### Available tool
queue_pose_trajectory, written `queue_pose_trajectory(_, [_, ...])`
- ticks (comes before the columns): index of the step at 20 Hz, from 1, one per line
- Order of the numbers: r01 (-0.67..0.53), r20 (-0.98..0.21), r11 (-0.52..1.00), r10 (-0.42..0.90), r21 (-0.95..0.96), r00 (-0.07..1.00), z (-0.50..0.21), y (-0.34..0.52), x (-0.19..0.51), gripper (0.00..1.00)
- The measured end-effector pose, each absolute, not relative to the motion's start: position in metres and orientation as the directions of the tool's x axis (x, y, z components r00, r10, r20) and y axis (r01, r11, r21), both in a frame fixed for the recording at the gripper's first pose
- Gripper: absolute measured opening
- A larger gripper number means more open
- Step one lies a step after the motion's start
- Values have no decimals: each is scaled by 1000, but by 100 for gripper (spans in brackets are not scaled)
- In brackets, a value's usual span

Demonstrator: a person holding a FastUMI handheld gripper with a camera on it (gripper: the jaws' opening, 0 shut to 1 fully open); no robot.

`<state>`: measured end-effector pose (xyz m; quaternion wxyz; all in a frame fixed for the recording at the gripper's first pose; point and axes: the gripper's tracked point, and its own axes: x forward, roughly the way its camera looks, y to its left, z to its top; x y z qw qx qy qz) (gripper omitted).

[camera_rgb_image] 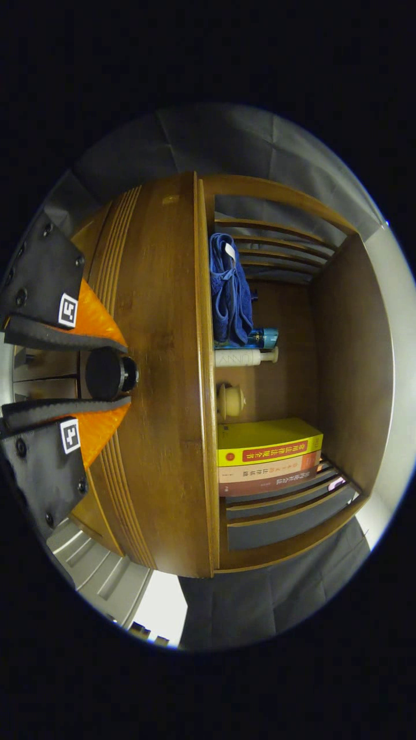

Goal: Pull open the drawer, take out the items inside it, and place them on the countertop above the cabinet.

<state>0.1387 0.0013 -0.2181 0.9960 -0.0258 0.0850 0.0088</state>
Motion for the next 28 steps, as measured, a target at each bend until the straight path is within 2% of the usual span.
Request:
queue_pose_trajectory(3, [-17,-176,998,6,-66,984,-216,0,128,41])
queue_pose_trajectory(28, [-9,-252,999,0,-37,968,-206,-2,4,40])
